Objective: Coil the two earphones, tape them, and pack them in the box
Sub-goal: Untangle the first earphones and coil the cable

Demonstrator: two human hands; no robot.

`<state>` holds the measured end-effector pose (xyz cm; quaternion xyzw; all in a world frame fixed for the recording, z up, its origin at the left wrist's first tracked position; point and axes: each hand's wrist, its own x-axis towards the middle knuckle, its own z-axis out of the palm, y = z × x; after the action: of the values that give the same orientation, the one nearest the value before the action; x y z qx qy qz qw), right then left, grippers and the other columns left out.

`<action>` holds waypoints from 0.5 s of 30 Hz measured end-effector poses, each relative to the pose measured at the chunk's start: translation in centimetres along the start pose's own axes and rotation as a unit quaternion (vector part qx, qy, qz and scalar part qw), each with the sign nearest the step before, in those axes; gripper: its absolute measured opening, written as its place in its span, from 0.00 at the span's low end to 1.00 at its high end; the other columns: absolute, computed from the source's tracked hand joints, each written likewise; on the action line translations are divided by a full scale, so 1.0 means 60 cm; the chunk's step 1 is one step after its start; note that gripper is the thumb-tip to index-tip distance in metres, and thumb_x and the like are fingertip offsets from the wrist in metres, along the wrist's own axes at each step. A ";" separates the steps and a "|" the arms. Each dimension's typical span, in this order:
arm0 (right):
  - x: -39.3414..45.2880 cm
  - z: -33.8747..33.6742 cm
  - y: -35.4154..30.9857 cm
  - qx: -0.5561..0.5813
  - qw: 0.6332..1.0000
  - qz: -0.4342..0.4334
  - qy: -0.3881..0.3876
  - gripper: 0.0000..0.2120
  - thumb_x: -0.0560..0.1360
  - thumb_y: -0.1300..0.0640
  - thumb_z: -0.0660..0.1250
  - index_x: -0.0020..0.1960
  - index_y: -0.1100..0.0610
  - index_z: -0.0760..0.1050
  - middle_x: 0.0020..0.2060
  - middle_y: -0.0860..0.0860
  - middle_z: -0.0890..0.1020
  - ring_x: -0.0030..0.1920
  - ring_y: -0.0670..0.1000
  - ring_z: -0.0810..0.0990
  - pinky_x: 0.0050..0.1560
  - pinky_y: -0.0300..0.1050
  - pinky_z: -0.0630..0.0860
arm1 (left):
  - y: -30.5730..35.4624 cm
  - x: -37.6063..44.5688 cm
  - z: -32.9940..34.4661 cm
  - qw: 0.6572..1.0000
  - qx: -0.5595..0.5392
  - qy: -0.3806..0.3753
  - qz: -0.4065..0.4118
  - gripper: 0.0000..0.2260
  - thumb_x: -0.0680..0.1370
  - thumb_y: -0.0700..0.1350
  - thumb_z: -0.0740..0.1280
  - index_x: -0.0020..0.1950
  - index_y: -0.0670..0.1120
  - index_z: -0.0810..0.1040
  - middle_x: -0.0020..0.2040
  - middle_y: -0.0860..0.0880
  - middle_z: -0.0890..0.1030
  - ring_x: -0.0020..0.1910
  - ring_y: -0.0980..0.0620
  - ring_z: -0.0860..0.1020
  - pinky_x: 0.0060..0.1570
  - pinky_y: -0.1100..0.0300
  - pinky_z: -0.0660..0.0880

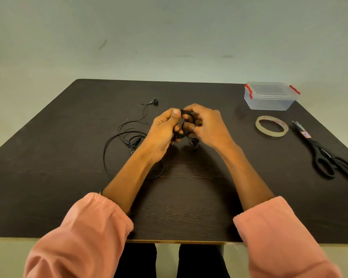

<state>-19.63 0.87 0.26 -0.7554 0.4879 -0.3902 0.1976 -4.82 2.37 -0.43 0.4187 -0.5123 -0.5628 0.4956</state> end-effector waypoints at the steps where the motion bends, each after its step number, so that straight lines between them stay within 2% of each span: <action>1: 0.001 -0.002 0.000 0.030 0.999 0.017 0.008 0.16 0.72 0.64 0.72 0.58 0.53 0.77 0.43 0.52 0.83 0.41 0.49 0.83 0.43 0.46 0.82 | 0.001 0.001 -0.001 1.000 -0.019 0.002 -0.007 0.15 0.83 0.52 0.56 0.45 0.50 0.79 0.29 0.53 0.69 0.32 0.56 0.71 0.38 0.57 0.69; 3: 0.001 -0.004 0.000 0.103 0.994 0.041 0.019 0.15 0.73 0.63 0.72 0.58 0.52 0.76 0.41 0.54 0.83 0.39 0.49 0.84 0.38 0.43 0.82 | 0.002 0.002 -0.002 0.997 -0.075 -0.002 -0.020 0.14 0.83 0.52 0.56 0.45 0.51 0.79 0.29 0.53 0.69 0.32 0.55 0.71 0.41 0.55 0.69; 6: -0.001 0.004 -0.005 0.168 0.985 0.027 0.020 0.12 0.77 0.60 0.68 0.60 0.55 0.76 0.41 0.55 0.84 0.41 0.50 0.85 0.39 0.46 0.82 | 0.005 0.003 -0.002 0.989 -0.142 -0.006 -0.036 0.12 0.83 0.52 0.57 0.50 0.49 0.78 0.30 0.52 0.68 0.32 0.55 0.71 0.45 0.54 0.71; 11: 0.001 0.014 -0.009 0.332 0.937 0.083 0.065 0.12 0.78 0.66 0.63 0.55 0.53 0.78 0.44 0.60 0.83 0.48 0.61 0.82 0.46 0.55 0.81 | 0.009 0.002 -0.001 0.989 -0.145 0.009 -0.039 0.14 0.83 0.52 0.56 0.44 0.49 0.76 0.31 0.52 0.69 0.33 0.54 0.73 0.37 0.57 0.69; 13: 0.001 0.015 -0.010 0.441 0.887 0.117 0.066 0.10 0.78 0.66 0.64 0.50 0.53 0.79 0.43 0.55 0.81 0.47 0.57 0.81 0.47 0.52 0.78 | 0.009 0.001 0.002 0.989 -0.142 -0.007 -0.039 0.14 0.83 0.52 0.56 0.43 0.49 0.75 0.31 0.53 0.69 0.33 0.55 0.73 0.37 0.56 0.70; 15: -0.001 0.019 -0.014 0.572 0.805 0.154 0.040 0.08 0.78 0.64 0.64 0.48 0.53 0.79 0.43 0.54 0.80 0.45 0.54 0.79 0.44 0.48 0.78 | 0.011 0.000 0.006 0.989 -0.142 -0.016 -0.043 0.15 0.83 0.52 0.56 0.42 0.49 0.75 0.30 0.53 0.69 0.33 0.55 0.73 0.39 0.55 0.72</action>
<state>-18.26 1.22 0.13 -0.4042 0.2936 -0.5925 0.6320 -5.12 2.44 0.25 0.3568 -0.4168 -0.6571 0.5169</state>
